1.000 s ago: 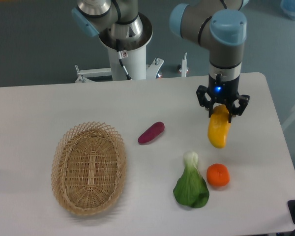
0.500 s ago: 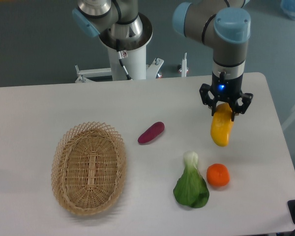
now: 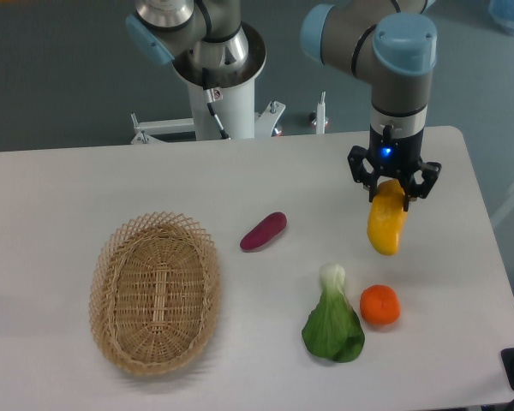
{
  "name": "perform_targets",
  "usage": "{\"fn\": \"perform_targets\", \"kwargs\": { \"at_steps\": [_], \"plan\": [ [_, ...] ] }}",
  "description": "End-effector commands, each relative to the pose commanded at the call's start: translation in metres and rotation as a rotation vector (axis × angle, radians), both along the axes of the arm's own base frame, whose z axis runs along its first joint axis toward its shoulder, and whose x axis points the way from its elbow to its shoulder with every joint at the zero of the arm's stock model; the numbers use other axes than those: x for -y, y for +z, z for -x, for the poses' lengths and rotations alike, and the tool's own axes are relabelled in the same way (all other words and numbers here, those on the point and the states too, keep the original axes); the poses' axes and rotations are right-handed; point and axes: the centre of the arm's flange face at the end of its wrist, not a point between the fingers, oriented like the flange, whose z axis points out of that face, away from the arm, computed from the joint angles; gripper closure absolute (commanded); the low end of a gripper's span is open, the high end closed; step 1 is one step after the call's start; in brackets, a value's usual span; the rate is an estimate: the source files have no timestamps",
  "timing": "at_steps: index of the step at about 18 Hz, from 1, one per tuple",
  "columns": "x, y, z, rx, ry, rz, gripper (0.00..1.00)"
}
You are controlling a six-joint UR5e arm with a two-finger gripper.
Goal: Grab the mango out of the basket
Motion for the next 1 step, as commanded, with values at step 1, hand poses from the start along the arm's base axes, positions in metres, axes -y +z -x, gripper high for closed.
{"fn": "perform_targets", "kwargs": {
  "at_steps": [1],
  "plan": [
    [0.0002,0.0003,-0.0005,-0.002,-0.001,0.000,0.52]
  ]
}}
